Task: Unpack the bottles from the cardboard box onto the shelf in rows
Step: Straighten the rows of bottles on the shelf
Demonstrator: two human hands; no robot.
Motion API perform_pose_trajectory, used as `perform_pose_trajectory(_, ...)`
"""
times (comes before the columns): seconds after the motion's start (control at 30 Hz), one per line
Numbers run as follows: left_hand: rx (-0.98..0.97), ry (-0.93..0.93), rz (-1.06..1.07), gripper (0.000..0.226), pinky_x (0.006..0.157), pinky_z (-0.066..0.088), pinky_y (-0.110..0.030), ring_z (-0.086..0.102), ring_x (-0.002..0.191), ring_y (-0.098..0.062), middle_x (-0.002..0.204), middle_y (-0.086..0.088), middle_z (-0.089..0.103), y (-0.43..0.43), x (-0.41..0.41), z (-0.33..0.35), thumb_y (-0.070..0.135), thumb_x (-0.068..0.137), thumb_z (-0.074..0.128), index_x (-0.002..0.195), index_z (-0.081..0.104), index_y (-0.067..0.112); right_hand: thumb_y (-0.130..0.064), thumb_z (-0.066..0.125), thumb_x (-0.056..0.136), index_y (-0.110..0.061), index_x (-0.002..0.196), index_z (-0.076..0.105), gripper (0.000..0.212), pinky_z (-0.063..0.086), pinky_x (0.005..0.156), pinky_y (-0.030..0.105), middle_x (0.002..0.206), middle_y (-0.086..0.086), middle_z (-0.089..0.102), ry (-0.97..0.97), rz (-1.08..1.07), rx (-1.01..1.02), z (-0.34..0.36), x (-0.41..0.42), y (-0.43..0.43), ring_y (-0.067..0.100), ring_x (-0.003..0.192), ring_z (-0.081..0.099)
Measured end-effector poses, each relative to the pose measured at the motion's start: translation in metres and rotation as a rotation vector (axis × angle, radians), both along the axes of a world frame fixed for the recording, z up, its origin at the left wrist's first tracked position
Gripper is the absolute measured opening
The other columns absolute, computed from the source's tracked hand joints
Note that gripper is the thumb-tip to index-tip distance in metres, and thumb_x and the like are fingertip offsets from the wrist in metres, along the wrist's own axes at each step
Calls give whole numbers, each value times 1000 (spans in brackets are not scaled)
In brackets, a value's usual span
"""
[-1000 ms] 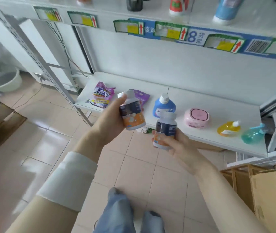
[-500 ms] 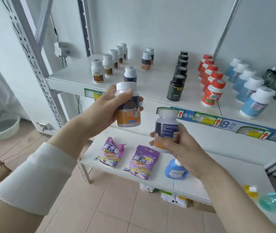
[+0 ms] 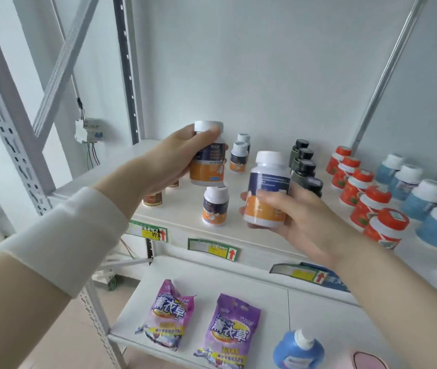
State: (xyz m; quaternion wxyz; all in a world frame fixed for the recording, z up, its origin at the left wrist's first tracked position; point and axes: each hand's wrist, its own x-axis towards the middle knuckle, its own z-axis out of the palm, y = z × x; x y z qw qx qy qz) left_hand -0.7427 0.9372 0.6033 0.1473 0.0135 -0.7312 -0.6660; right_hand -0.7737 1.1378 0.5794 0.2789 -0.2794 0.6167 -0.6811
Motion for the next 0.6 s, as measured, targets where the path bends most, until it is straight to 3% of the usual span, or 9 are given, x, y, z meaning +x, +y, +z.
perform_pose_trajectory(0.1, -8, -41, -15, 13, 84, 52, -28, 61, 89, -16, 102, -6, 62, -12, -26, 6, 30, 98, 42, 96, 53, 23, -30, 69, 52, -18, 104, 54, 55, 54, 66, 24, 99, 6, 62, 53, -101, 20, 6, -24, -25, 20, 90, 63)
perform_pose_trajectory(0.23, -46, -84, -52, 10, 70, 55, -19, 60, 85, -13, 103, -6, 59, -34, -63, 14, 30, 98, 43, 94, 50, 24, -12, 68, 74, -14, 105, 58, 33, 56, 73, 27, 100, 8, 65, 35, -151, 13, 10, -58, -55, 18, 86, 66)
perform_pose_trajectory(0.33, -82, -105, -90, 9, 76, 55, -23, 62, 89, -15, 105, -6, 61, -56, -95, 14, 29, 96, 47, 95, 52, 23, -9, 64, 81, -11, 118, 57, 38, 53, 89, 37, 115, 12, 64, 47, -172, 47, 12, -81, -71, 22, 101, 63)
perform_pose_trajectory(0.47, -188, -185, -145, 24, 89, 50, -27, 61, 106, -20, 116, -8, 62, -84, -135, 6, 28, 92, 55, 112, 52, 13, -14, 68, 78, -16, 113, 61, 35, 49, 95, 35, 115, 6, 67, 175, -212, 225, 10, -105, -86, 19, 107, 63)
perform_pose_trajectory(0.6, -428, -228, -196, 29, 77, 46, -17, 59, 99, -15, 99, 6, 61, -98, -164, -5, 28, 89, 61, 115, 51, 21, -12, 75, 73, -12, 119, 58, 50, 49, 96, 31, 115, 6, 67, 311, -293, 394, 5, -133, -96, 15, 105, 63)
